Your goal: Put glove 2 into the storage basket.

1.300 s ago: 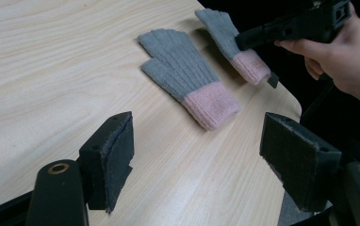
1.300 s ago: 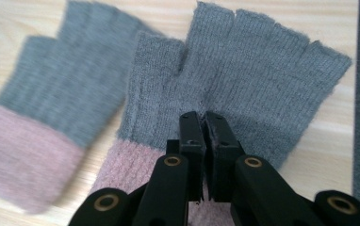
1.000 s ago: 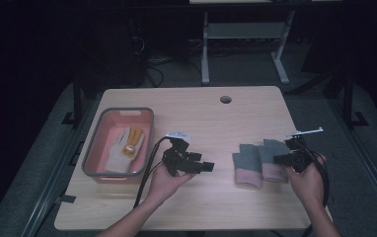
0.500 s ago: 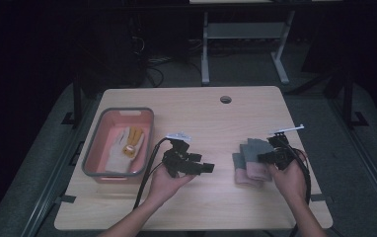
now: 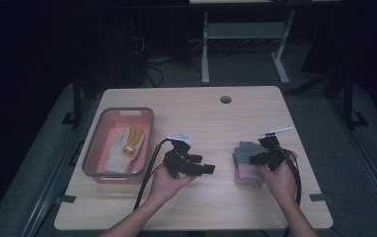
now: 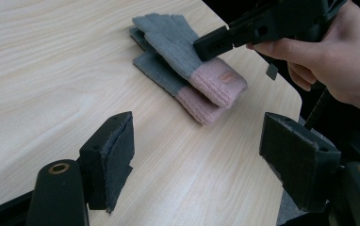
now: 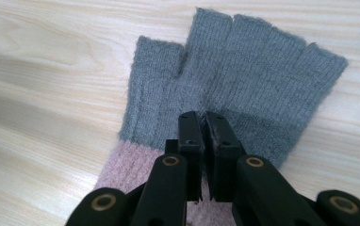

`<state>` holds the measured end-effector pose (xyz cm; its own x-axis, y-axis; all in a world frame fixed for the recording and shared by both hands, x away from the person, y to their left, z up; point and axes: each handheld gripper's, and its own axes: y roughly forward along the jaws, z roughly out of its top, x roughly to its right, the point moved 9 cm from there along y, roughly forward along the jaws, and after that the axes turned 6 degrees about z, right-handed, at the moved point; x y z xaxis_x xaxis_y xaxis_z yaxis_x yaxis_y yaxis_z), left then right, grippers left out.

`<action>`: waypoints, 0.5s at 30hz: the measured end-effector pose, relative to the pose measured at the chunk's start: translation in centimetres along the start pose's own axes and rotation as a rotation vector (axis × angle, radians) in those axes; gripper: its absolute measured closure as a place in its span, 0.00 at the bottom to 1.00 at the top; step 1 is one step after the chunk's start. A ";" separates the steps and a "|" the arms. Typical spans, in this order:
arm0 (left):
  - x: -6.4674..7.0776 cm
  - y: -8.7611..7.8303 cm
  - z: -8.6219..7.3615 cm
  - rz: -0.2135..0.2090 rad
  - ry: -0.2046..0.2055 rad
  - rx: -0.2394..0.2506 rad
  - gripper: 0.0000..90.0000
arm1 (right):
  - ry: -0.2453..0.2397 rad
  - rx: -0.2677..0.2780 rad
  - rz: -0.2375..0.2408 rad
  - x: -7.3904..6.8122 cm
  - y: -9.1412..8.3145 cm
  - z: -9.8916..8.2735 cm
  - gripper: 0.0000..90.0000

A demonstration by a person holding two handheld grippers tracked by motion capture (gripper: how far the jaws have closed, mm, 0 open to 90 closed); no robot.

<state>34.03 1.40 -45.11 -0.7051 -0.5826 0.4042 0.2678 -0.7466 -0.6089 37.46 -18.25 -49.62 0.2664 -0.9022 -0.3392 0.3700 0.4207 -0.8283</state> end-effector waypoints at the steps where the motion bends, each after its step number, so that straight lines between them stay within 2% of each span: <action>1: 0.0 0.0 0.0 -0.002 -0.001 0.000 0.30 | 0.003 -0.003 -0.004 0.1 0.2 -0.1 0.94; 6: 0.1 0.5 -0.1 -0.004 -0.002 -0.010 0.30 | 0.027 -0.005 0.017 0.2 0.3 -0.2 0.91; 7: 0.2 0.8 -0.1 -0.006 -0.006 -0.014 0.30 | 0.046 -0.008 0.029 0.0 0.3 -0.3 0.89; 15: 2.1 3.9 0.0 -0.034 0.016 -0.061 0.32 | 0.066 0.029 0.059 0.4 -0.6 0.0 0.80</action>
<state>33.62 -2.68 -46.63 -0.7239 -0.5516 0.4144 0.2032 -0.7444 -0.6360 37.34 -18.90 -49.24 0.2291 -0.8799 -0.4164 0.3817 0.4747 -0.7931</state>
